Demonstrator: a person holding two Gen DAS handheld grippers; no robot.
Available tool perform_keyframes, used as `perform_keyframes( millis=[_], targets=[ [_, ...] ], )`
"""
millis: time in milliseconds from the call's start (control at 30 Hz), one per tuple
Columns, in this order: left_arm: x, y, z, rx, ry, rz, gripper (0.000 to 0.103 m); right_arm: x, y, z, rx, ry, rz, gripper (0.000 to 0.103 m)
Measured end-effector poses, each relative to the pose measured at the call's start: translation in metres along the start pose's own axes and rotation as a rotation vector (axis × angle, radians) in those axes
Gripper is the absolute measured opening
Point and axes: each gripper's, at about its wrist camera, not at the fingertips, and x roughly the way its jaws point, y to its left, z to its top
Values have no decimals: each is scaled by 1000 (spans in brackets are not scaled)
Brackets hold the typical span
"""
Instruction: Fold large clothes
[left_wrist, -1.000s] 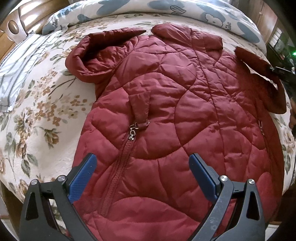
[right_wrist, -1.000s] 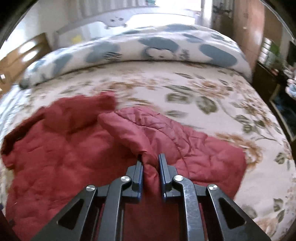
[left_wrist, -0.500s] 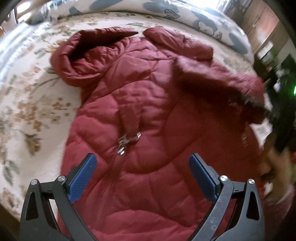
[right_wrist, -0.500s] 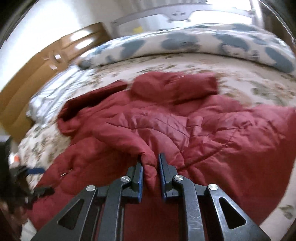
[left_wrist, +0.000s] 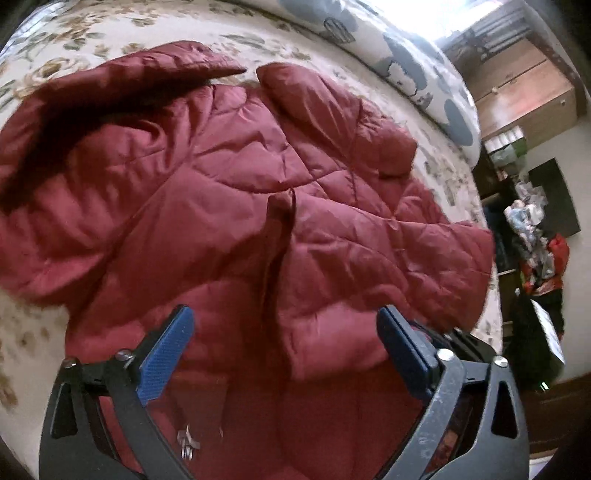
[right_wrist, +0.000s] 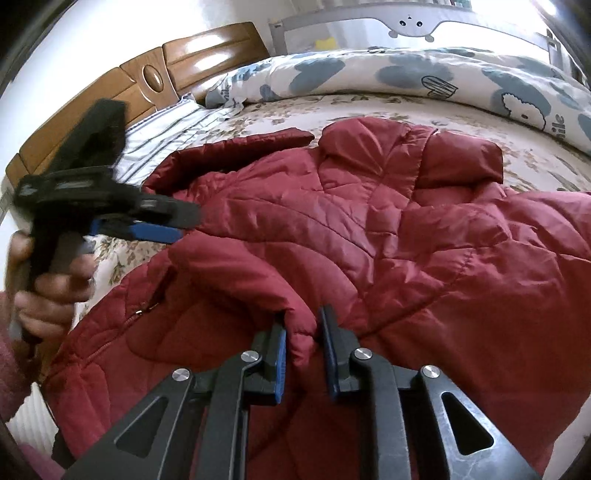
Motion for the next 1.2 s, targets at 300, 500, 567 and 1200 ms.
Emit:
perform_keyframes(
  millis=[300,500,567,1200],
  targets=[
    [2,-7,1,107,-38,71,14,-15,-7,-11,29,9,10,37],
    [-18,14,5,152,-126,254,14,-47,-34,-20,121,-52,-46,44],
    [-13,20,9,149,-117,263,14,-59,-46,-15,159,-101,-103,45],
    [-38,-36,-18,287,-240,242,17,-11,-101,-16,317,-27,-311,57]
  ],
)
